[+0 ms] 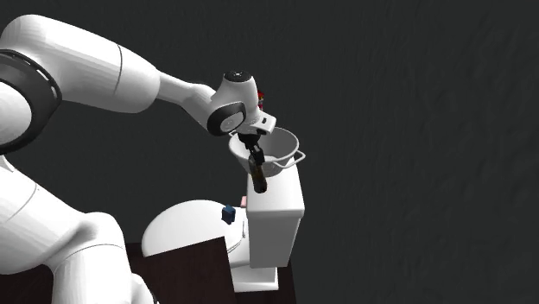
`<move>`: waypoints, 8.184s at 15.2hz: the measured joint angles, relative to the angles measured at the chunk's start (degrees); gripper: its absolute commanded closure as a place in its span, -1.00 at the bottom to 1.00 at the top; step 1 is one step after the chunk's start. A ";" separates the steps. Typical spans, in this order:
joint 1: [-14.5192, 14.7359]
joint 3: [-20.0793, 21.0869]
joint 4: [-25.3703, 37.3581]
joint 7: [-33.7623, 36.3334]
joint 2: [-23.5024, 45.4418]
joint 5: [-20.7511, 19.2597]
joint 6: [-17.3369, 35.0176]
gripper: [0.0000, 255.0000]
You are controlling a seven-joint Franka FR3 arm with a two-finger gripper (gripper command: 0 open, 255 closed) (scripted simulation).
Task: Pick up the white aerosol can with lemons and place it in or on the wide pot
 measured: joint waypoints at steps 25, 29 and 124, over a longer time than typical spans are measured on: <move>-0.04 0.78 0.18 0.47 3.03 -0.50 2.99 1.00; -0.19 0.40 1.80 0.89 1.27 -0.75 -0.37 1.00; 2.49 6.80 49.12 21.30 23.72 -18.74 -24.84 -1.00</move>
